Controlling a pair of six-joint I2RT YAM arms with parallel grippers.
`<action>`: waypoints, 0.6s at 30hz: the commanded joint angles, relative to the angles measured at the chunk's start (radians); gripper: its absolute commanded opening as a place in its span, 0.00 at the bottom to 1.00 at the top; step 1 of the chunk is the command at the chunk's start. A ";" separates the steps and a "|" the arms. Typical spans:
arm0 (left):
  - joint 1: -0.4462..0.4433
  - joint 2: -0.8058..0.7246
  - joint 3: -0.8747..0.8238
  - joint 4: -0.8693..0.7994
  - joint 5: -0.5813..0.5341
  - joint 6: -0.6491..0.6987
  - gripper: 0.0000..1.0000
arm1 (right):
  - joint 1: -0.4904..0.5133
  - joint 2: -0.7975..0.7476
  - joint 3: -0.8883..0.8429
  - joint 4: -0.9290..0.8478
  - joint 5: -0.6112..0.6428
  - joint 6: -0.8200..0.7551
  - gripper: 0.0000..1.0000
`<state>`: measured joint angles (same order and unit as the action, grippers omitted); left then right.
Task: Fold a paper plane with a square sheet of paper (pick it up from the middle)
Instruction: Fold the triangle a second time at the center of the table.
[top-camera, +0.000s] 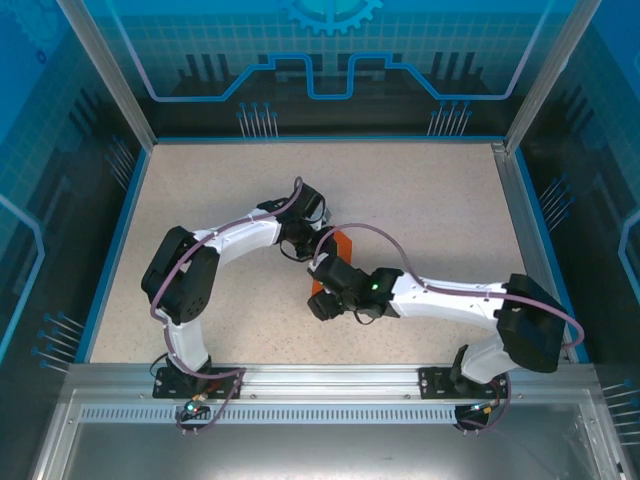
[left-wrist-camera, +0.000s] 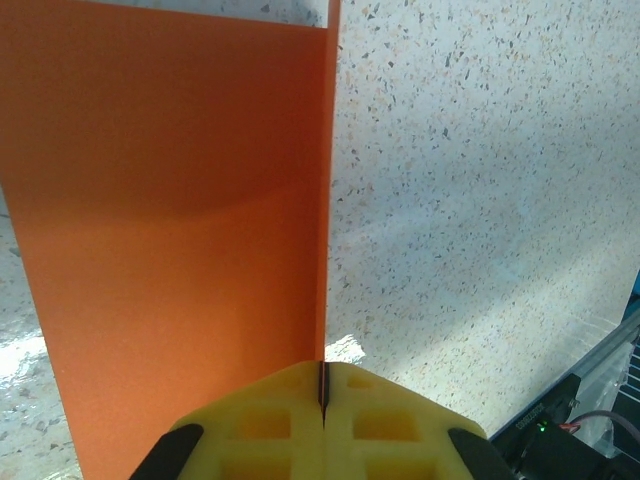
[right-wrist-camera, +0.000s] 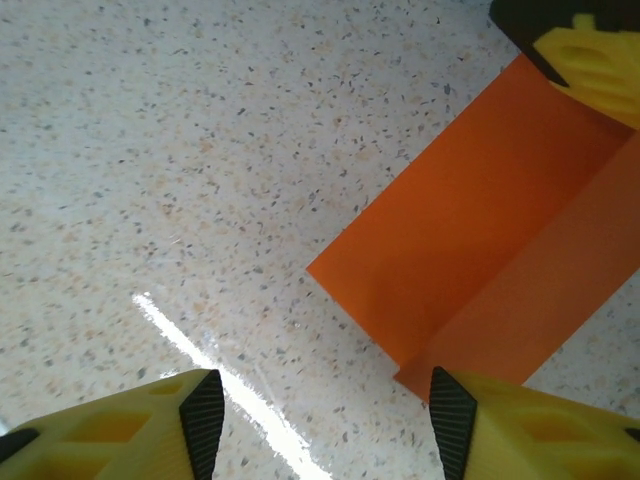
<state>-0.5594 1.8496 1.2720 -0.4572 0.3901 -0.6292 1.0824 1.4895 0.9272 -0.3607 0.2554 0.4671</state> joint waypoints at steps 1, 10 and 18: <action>0.001 0.012 -0.013 0.008 0.020 -0.008 0.00 | 0.031 0.037 0.050 -0.024 0.111 0.020 0.56; 0.001 0.010 -0.013 -0.001 0.017 -0.003 0.00 | 0.045 0.052 0.062 -0.084 0.230 0.045 0.44; 0.001 0.007 -0.013 -0.013 0.014 0.002 0.00 | 0.045 0.057 0.061 -0.095 0.233 0.051 0.34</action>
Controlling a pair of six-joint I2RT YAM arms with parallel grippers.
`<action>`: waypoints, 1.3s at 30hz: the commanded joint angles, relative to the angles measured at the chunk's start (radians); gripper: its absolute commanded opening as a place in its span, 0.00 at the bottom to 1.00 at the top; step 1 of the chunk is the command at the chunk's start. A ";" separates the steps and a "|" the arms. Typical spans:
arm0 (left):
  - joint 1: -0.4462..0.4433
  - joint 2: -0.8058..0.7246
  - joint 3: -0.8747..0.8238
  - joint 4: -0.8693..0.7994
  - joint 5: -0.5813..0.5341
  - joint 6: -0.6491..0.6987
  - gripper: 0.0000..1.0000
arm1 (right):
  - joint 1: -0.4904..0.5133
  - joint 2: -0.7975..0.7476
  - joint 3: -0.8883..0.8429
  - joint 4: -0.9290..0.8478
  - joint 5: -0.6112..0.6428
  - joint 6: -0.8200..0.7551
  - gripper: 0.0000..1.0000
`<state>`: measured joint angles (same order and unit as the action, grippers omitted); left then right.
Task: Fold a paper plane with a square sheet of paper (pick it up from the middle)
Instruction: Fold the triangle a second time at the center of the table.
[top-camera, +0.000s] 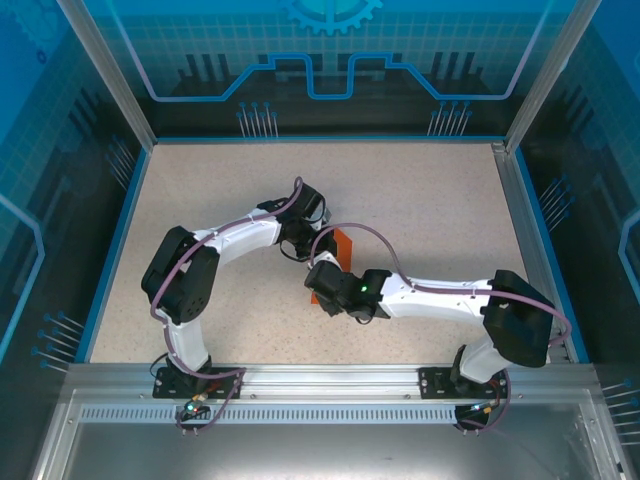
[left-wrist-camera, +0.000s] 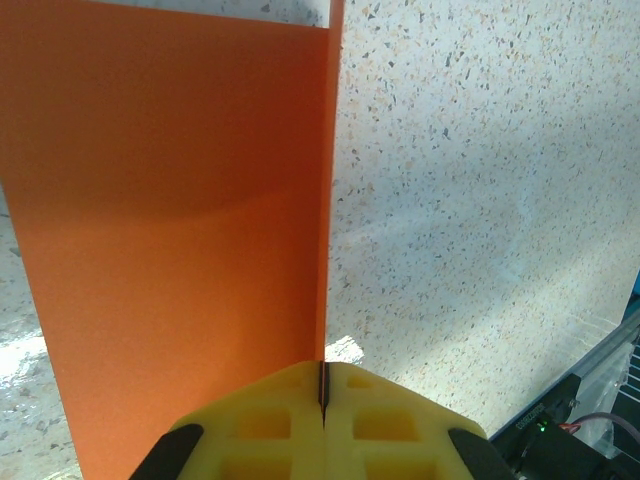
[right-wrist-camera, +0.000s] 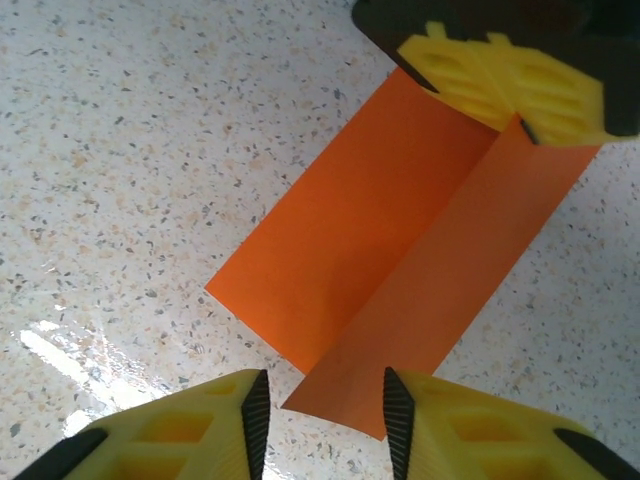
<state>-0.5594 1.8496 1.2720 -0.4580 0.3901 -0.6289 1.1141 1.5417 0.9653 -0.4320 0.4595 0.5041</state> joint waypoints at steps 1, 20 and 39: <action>0.001 0.007 -0.014 -0.011 0.013 0.001 0.00 | 0.013 0.000 0.021 -0.022 0.029 0.015 0.32; 0.008 -0.092 -0.025 -0.057 -0.147 -0.052 0.47 | -0.105 -0.083 -0.093 0.141 -0.241 -0.003 0.00; 0.004 -0.251 -0.318 0.114 -0.138 -0.159 0.14 | -0.398 -0.073 -0.262 0.417 -0.719 0.003 0.01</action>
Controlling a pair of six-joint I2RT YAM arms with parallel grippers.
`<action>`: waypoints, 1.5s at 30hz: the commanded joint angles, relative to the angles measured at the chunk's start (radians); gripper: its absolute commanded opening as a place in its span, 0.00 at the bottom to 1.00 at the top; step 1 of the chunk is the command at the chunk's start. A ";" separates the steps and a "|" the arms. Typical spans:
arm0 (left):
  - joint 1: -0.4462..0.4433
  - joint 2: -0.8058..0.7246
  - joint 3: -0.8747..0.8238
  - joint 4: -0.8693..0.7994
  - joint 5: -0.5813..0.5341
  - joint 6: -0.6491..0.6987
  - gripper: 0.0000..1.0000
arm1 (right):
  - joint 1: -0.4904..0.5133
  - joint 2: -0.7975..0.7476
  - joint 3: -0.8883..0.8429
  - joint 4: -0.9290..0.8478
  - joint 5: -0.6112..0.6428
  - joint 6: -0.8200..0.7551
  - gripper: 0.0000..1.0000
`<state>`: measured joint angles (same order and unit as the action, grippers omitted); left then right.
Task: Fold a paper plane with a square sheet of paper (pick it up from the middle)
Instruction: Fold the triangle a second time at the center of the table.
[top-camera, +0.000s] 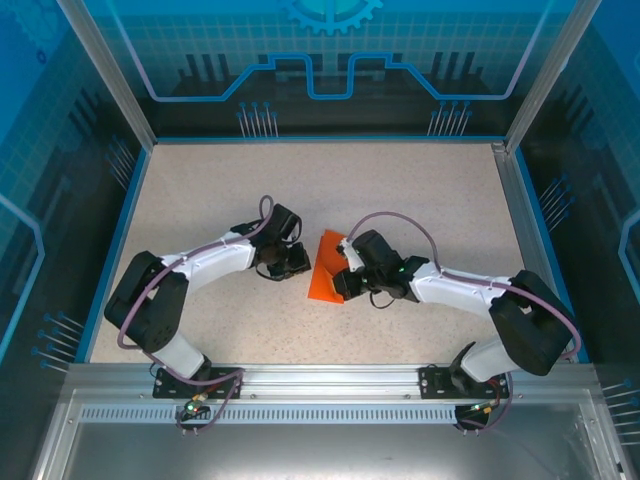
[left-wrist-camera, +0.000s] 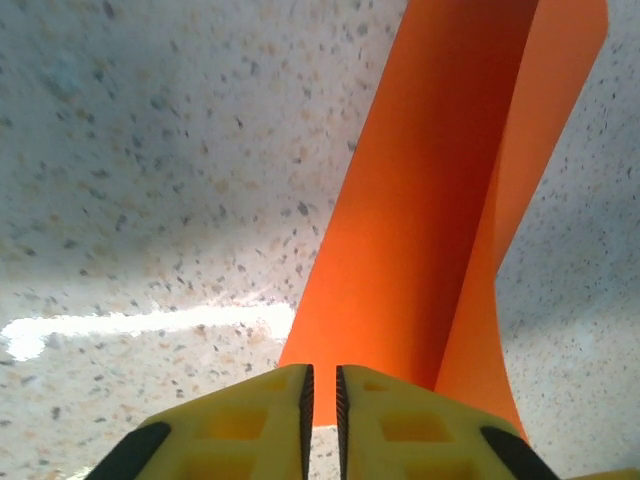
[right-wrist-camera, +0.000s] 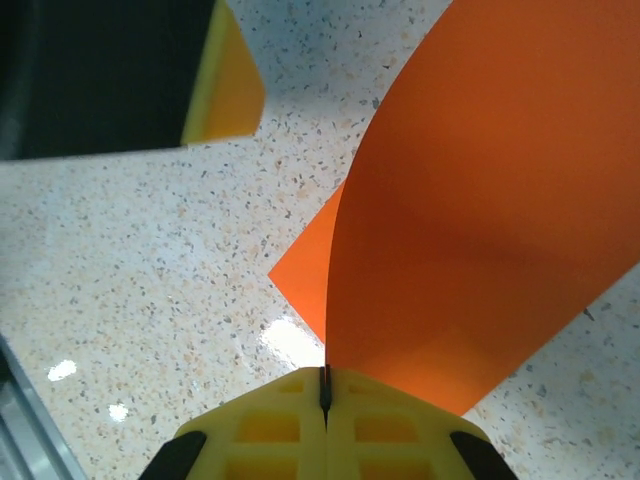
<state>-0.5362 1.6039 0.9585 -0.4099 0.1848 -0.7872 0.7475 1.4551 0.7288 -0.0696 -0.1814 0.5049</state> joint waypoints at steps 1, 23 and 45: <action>-0.027 0.002 -0.003 0.066 0.069 0.000 0.14 | -0.040 0.017 -0.029 0.061 -0.092 0.002 0.01; -0.071 0.172 -0.023 0.132 0.078 -0.054 0.03 | -0.090 0.064 -0.042 0.090 -0.122 0.017 0.01; -0.070 0.192 -0.030 0.109 0.047 -0.026 0.01 | -0.151 0.197 0.098 -0.076 -0.072 -0.111 0.00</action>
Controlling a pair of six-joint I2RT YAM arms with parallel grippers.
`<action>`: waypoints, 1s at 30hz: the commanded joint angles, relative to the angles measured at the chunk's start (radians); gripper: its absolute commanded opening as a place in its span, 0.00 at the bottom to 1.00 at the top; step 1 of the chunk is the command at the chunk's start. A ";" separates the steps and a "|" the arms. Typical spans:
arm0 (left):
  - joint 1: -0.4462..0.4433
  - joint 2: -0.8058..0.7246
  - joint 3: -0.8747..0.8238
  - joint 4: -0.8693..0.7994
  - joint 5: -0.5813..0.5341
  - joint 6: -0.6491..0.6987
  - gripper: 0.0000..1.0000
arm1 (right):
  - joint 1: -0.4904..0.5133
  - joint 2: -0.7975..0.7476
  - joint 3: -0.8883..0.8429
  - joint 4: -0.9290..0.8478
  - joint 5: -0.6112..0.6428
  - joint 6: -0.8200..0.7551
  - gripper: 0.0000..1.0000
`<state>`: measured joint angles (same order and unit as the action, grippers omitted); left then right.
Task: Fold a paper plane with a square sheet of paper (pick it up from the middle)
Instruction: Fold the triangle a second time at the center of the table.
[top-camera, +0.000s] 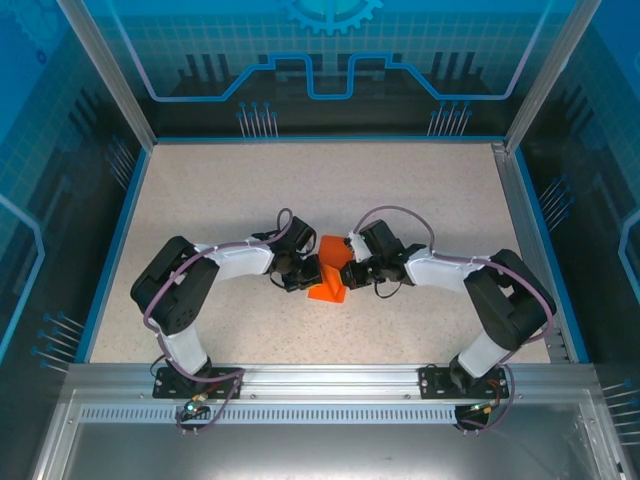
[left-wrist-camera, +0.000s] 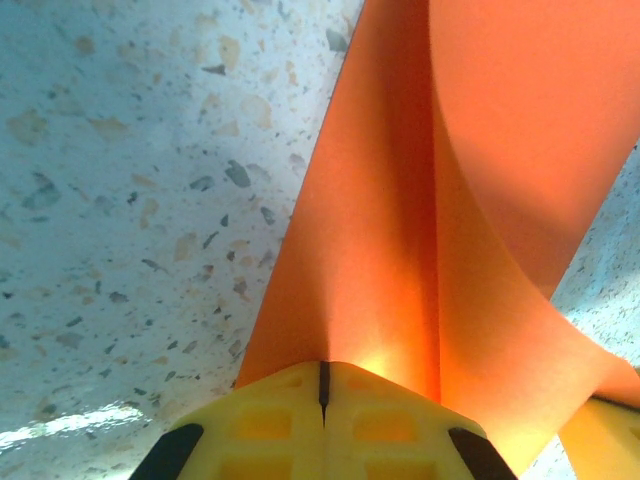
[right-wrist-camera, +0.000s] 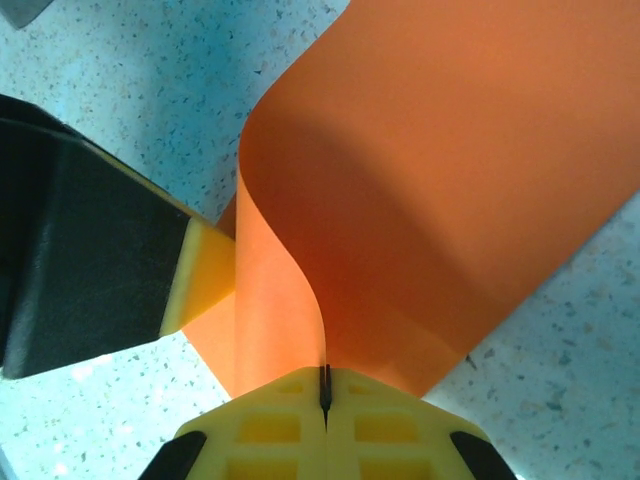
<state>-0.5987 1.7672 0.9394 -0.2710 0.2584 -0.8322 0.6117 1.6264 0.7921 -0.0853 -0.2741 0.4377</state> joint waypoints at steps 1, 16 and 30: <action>-0.008 0.030 -0.010 -0.032 -0.027 0.021 0.01 | -0.015 0.032 0.040 -0.068 0.028 -0.050 0.00; -0.008 0.021 0.004 -0.057 -0.031 0.040 0.01 | -0.016 0.086 0.133 -0.157 0.060 -0.126 0.00; -0.008 0.009 0.013 -0.062 -0.030 0.041 0.02 | -0.017 0.101 0.180 -0.255 0.085 -0.148 0.02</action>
<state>-0.5987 1.7672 0.9409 -0.2752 0.2581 -0.8101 0.6079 1.7252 0.9447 -0.2813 -0.2054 0.3050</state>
